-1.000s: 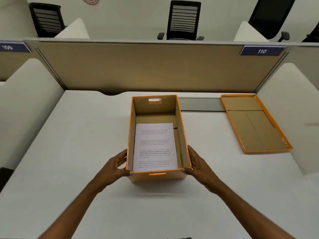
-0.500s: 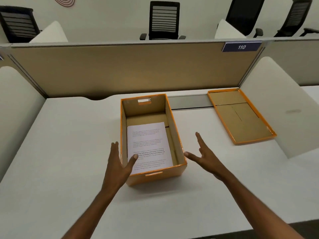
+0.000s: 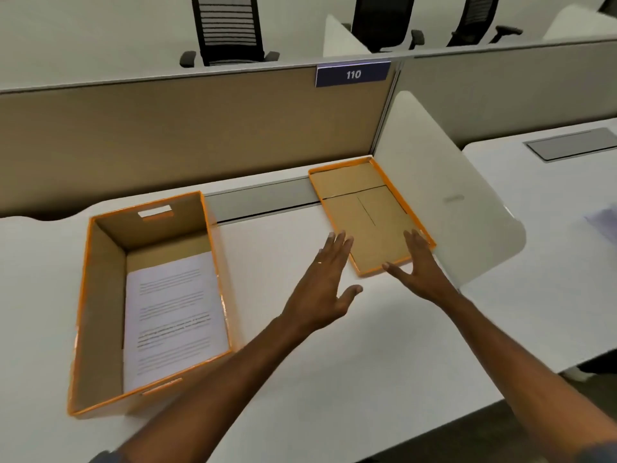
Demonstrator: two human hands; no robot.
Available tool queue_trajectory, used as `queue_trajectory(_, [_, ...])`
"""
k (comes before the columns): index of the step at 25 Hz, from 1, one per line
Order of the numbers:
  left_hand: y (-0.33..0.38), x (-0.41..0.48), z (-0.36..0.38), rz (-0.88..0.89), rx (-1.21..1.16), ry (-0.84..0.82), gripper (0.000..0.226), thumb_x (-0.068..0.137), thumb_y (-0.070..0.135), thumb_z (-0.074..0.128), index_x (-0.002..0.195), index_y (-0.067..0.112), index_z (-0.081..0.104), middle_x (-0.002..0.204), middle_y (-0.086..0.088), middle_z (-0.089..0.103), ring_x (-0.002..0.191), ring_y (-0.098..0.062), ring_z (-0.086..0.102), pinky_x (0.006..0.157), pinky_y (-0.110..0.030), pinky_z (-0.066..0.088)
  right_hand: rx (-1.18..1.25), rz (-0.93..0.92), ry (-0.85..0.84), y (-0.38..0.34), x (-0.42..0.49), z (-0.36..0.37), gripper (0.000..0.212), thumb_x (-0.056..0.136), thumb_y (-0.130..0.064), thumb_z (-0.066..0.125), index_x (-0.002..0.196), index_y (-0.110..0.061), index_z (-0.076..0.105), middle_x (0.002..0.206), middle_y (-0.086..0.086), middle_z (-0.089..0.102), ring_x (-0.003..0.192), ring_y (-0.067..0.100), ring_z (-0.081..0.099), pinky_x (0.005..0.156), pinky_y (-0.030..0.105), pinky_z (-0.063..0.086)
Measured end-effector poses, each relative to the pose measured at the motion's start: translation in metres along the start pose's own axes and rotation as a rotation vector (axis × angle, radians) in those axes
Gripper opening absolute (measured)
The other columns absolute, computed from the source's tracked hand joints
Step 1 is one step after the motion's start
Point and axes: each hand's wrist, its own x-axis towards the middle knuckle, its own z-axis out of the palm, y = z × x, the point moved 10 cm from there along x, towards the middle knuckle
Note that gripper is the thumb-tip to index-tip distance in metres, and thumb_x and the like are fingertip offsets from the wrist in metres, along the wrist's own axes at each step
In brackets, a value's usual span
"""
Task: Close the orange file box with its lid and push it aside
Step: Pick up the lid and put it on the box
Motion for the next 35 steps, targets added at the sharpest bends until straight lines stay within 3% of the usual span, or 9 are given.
queue_trajectory(7, [-0.001,0.112,0.130,-0.056,0.197,-0.186,0.083,0.099,0.042,0.053,0.162,0.012,0.008,0.172,-0.006,0.000,0.159,-0.022,-0.006,0.129,-0.039,0.009,-0.108,-0.039,-0.070,0.082,0.074,-0.034,0.097,0.096,-0.049,0.062,0.164,-0.013,0.004,0.173,0.009,-0.008,0.160,0.030,-0.010,0.127,0.049,0.007])
queue_trajectory(15, [-0.067,0.100,0.208,-0.259,0.422,-0.417,0.080,0.101,0.054,0.039,0.162,0.013,0.008,0.172,-0.008,-0.001,0.159,-0.024,-0.007,0.129,-0.045,0.000,-0.305,-0.059,-0.222,0.142,0.072,0.032,0.090,0.101,-0.055,0.047,0.164,-0.008,0.003,0.173,0.012,-0.003,0.161,0.032,-0.004,0.128,0.048,0.003])
queue_trajectory(18, [-0.082,0.081,0.202,-0.266,0.368,-0.348,0.076,0.100,0.055,0.041,0.161,0.019,0.016,0.172,-0.005,0.004,0.159,-0.023,-0.007,0.129,-0.045,0.005,-0.375,-0.116,-0.189,0.142,0.058,0.046,0.087,0.101,-0.059,0.041,0.164,-0.009,0.007,0.174,0.010,0.002,0.161,0.029,0.000,0.129,0.049,0.002])
queue_trajectory(21, [-0.086,0.078,0.180,-0.294,0.225,-0.189,0.074,0.099,0.053,0.048,0.158,0.015,0.028,0.171,-0.007,0.008,0.159,-0.024,0.001,0.128,-0.041,0.018,-0.196,-0.099,-0.082,0.135,0.069,0.028,0.082,0.102,-0.050,0.050,0.163,-0.008,0.015,0.173,0.010,0.009,0.160,0.027,0.008,0.130,0.047,0.007])
queue_trajectory(25, [-0.102,0.094,0.151,-0.594,-0.193,0.054,0.083,0.097,0.035,0.063,0.160,0.006,0.016,0.170,-0.011,0.013,0.157,-0.022,0.015,0.117,-0.011,0.021,0.070,0.101,-0.079,0.144,0.107,0.006,0.095,0.096,-0.029,0.069,0.161,0.001,0.008,0.172,0.019,0.009,0.159,0.035,0.011,0.129,0.046,0.015])
queue_trajectory(28, [-0.117,0.105,0.146,-0.802,-0.447,0.172,0.071,0.093,0.027,0.069,0.152,0.004,0.036,0.155,-0.013,0.047,0.145,-0.029,0.043,0.120,-0.041,0.037,0.161,0.207,-0.189,0.149,0.118,0.008,0.109,0.088,-0.025,0.080,0.162,-0.001,0.004,0.169,0.018,0.021,0.154,0.035,0.027,0.122,0.045,0.028])
queue_trajectory(30, [-0.126,0.104,0.150,-0.909,-0.522,0.169,0.070,0.090,0.026,0.073,0.148,0.003,0.041,0.148,-0.014,0.053,0.139,-0.033,0.049,0.114,-0.049,0.042,0.206,0.190,-0.183,0.146,0.119,0.004,0.101,0.083,-0.023,0.084,0.159,-0.005,0.020,0.157,0.017,0.043,0.142,0.036,0.045,0.113,0.045,0.041])
queue_trajectory(33, [-0.130,0.095,0.149,-0.923,-0.533,0.148,0.070,0.082,0.011,0.079,0.144,0.005,0.047,0.138,-0.010,0.057,0.133,-0.034,0.052,0.105,-0.045,0.050,0.241,0.125,-0.187,0.141,0.111,-0.002,0.082,0.084,-0.021,0.084,0.152,-0.017,0.038,0.139,0.009,0.062,0.124,0.029,0.060,0.105,0.043,0.051])
queue_trajectory(35, [-0.125,0.088,0.143,-0.852,-0.548,0.134,0.065,0.078,-0.002,0.076,0.137,0.011,0.054,0.123,0.002,0.062,0.123,-0.030,0.058,0.086,-0.027,0.054,0.229,0.105,-0.189,0.142,0.106,-0.009,0.080,0.086,-0.018,0.080,0.154,-0.024,0.038,0.136,0.005,0.064,0.119,0.026,0.062,0.100,0.042,0.054])
